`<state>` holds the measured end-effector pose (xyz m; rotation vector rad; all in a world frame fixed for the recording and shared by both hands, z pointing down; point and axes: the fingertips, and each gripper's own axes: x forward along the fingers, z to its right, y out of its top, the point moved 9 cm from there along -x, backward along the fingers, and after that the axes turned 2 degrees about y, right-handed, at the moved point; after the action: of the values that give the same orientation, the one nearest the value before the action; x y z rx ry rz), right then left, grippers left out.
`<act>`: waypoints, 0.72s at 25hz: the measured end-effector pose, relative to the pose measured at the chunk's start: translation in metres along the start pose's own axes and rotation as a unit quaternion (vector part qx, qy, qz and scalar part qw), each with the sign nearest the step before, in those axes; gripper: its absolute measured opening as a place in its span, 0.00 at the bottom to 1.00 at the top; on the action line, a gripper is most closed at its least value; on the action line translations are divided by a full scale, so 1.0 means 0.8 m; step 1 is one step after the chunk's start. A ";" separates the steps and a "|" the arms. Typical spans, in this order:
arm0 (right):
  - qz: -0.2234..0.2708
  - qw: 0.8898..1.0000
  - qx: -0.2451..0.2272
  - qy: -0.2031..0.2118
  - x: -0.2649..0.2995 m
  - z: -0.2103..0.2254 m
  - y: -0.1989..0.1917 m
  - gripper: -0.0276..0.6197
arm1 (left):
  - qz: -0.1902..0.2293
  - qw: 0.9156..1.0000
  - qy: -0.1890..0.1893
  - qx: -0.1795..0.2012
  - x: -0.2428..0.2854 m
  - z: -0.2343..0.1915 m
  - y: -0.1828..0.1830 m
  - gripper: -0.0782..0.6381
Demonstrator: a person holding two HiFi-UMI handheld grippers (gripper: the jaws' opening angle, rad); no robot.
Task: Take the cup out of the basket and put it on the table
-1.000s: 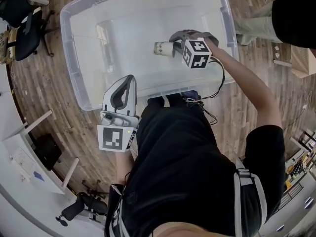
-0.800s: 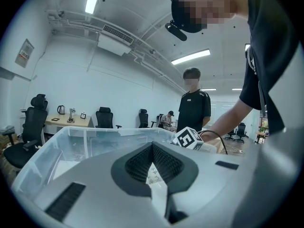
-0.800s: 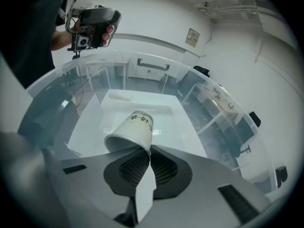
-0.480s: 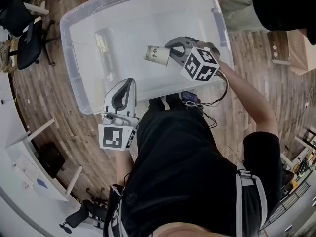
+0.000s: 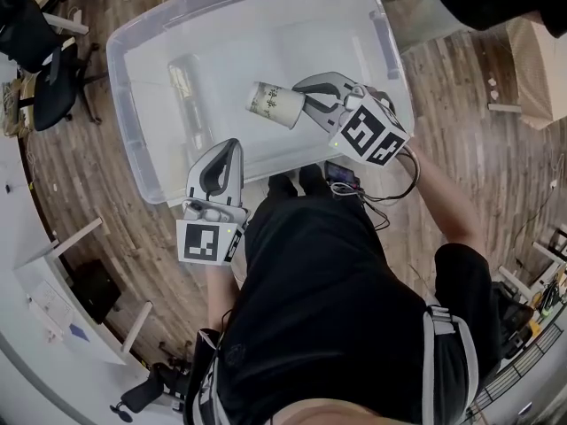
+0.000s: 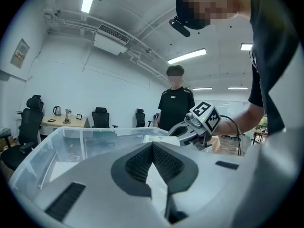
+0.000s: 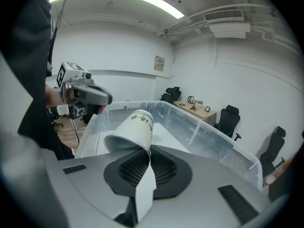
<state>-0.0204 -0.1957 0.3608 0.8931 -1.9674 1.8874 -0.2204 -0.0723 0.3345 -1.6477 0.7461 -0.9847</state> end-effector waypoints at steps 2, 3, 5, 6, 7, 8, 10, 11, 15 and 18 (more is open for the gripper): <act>0.023 0.999 0.024 -0.010 -0.013 -0.004 0.004 0.08 | 0.001 1.000 -0.002 0.001 0.000 0.004 0.000 0.13; 0.034 0.999 0.032 -0.015 -0.019 -0.007 0.007 0.08 | 0.001 1.000 -0.003 0.001 0.000 0.005 0.000 0.13; 0.055 0.997 0.046 -0.023 -0.031 -0.015 0.012 0.08 | 0.001 1.000 -0.006 0.002 0.000 0.009 -0.001 0.13; 0.064 0.996 0.052 -0.027 -0.036 -0.020 0.014 0.08 | 0.001 1.000 -0.008 0.003 0.000 0.011 -0.002 0.13; 0.073 0.995 0.059 -0.030 -0.040 -0.024 0.014 0.08 | 0.001 1.000 -0.010 0.004 0.000 0.014 -0.003 0.13; 0.081 0.994 0.066 -0.032 -0.044 -0.027 0.015 0.08 | 0.002 1.000 -0.011 0.005 0.000 0.016 -0.003 0.13; 0.097 0.991 0.084 -0.038 -0.052 -0.032 0.014 0.08 | 0.004 1.000 -0.014 0.006 0.001 0.020 -0.004 0.13; 0.104 0.989 0.092 -0.041 -0.055 -0.034 0.013 0.08 | 0.005 1.000 -0.016 0.006 0.002 0.022 -0.004 0.13; 0.134 0.982 0.123 -0.052 -0.080 -0.049 0.004 0.08 | 0.004 1.000 -0.020 0.007 0.003 0.044 -0.006 0.13; 0.152 0.976 0.145 -0.053 -0.100 -0.061 -0.010 0.08 | 0.004 1.000 -0.023 0.009 0.006 0.065 -0.008 0.13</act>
<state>0.0356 -0.1285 0.3262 0.8164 -2.0174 2.3943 -0.1720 -0.0510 0.3346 -1.6461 0.7110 -0.9427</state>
